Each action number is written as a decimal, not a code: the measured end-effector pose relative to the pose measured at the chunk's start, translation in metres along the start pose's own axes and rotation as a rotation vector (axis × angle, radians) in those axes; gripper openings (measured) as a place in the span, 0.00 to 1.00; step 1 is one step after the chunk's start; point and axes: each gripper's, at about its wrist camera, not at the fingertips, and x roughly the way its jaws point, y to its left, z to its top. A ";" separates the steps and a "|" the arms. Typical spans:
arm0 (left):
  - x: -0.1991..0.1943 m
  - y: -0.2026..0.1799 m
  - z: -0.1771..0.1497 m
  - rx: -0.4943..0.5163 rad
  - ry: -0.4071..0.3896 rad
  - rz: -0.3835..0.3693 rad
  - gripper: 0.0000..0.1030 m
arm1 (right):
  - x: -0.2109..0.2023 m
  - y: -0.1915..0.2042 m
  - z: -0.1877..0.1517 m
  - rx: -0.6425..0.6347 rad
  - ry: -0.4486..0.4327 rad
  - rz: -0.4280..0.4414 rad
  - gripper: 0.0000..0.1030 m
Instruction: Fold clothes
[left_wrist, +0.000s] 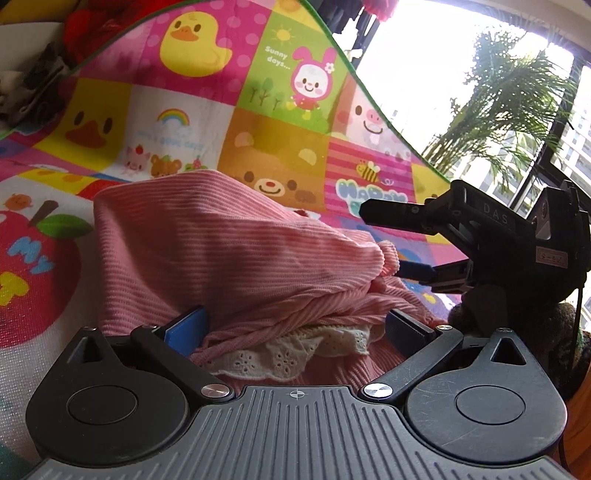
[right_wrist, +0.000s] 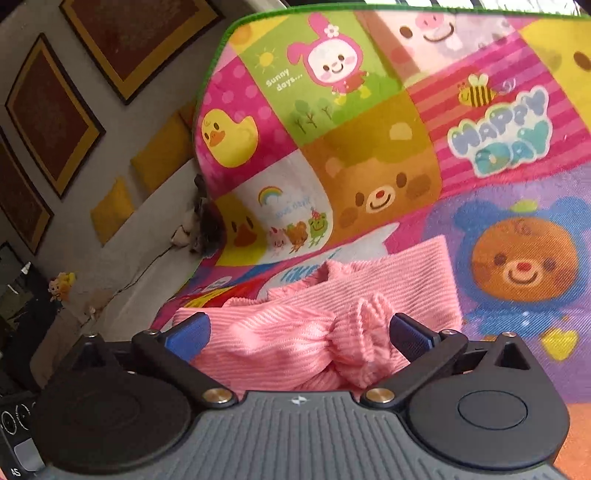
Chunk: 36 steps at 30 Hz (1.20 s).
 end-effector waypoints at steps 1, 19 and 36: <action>0.000 0.000 0.000 -0.001 0.000 0.000 1.00 | -0.002 0.004 0.000 -0.057 -0.002 -0.034 1.00; -0.016 0.003 -0.004 -0.038 -0.116 -0.043 1.00 | -0.013 0.029 -0.010 -0.408 0.037 -0.146 0.15; -0.018 0.001 0.053 -0.013 -0.047 0.120 1.00 | -0.005 0.008 -0.009 -0.422 0.106 -0.243 0.33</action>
